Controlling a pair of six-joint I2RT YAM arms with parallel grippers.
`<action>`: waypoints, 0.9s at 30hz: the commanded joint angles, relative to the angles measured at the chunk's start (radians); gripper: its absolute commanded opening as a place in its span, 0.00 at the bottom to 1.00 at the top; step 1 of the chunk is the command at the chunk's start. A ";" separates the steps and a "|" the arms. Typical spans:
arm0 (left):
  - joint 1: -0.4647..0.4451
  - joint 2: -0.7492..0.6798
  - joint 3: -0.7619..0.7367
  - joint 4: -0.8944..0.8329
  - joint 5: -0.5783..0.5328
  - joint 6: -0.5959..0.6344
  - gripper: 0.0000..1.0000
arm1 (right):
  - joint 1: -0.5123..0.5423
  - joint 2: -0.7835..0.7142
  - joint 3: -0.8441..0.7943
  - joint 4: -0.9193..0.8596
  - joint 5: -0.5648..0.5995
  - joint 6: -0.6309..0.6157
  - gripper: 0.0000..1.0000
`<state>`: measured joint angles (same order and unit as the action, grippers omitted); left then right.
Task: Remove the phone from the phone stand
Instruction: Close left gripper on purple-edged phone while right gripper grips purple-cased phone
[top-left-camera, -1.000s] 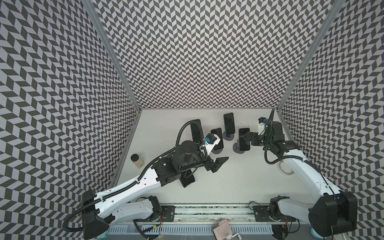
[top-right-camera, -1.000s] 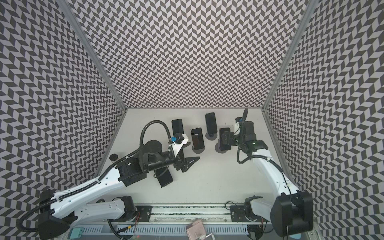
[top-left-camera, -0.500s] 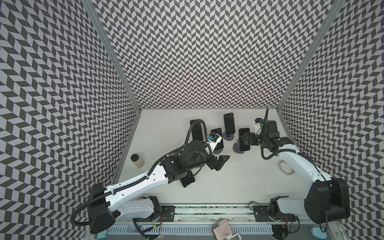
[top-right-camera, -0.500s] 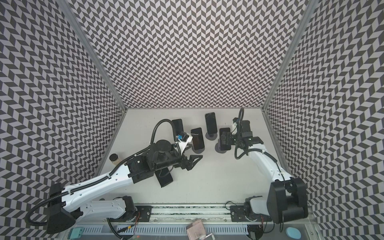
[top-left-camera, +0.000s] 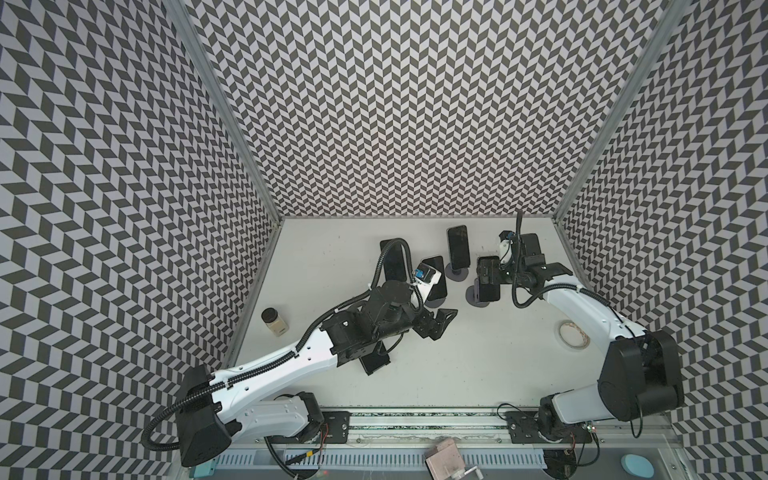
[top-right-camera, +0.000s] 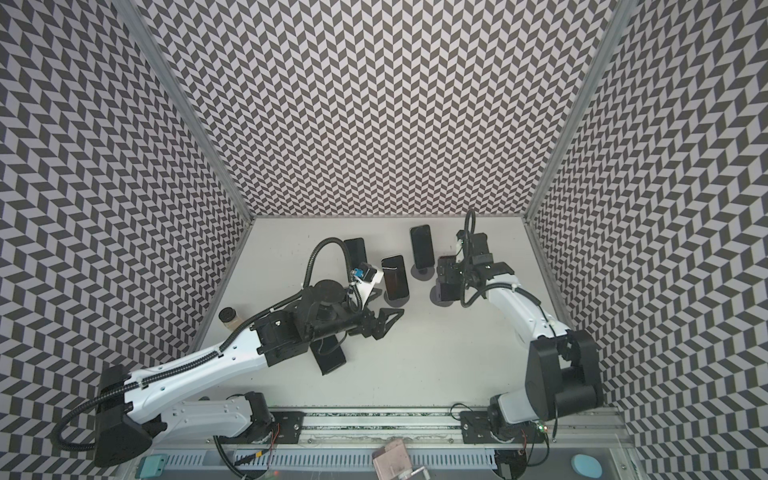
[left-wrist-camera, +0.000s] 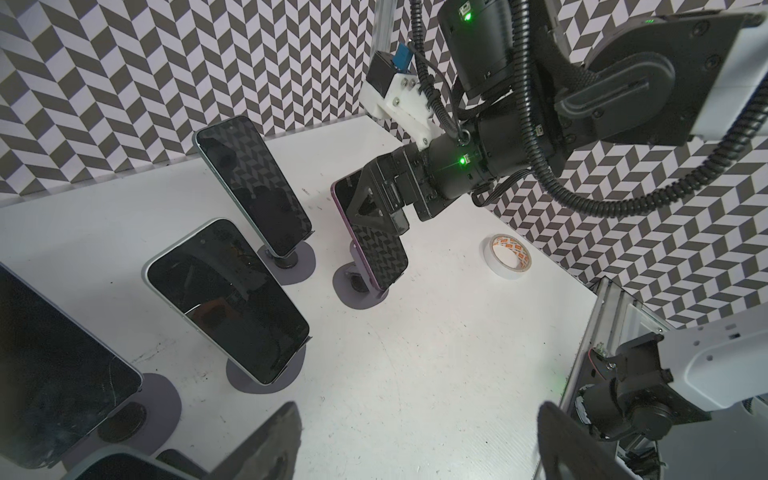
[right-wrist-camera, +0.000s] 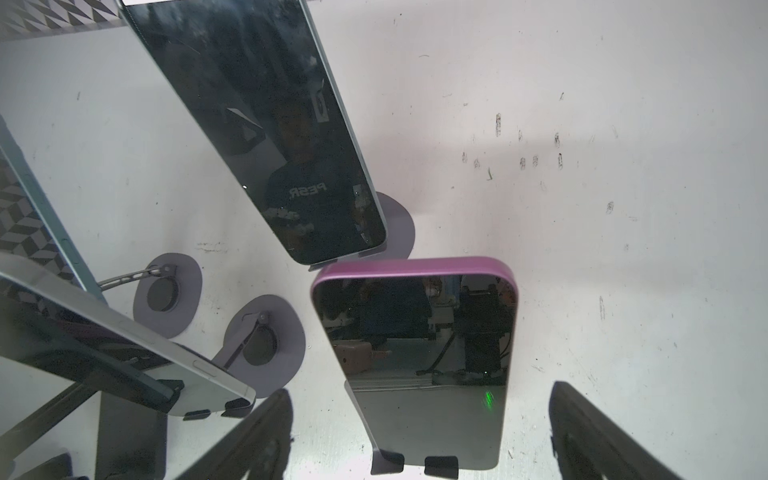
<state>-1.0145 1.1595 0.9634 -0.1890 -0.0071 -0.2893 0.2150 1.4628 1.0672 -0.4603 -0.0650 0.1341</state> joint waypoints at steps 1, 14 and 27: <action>-0.006 0.008 0.037 -0.021 -0.022 -0.013 0.89 | 0.007 0.015 0.031 0.013 0.035 -0.020 0.94; -0.006 0.029 0.057 -0.037 -0.031 -0.025 0.89 | 0.013 0.060 0.045 0.029 0.031 -0.022 0.92; -0.006 0.020 0.053 -0.053 -0.056 -0.042 0.89 | 0.021 0.101 0.065 0.043 0.026 -0.024 0.89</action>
<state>-1.0145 1.1858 0.9863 -0.2195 -0.0418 -0.3099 0.2291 1.5448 1.1057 -0.4606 -0.0391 0.1192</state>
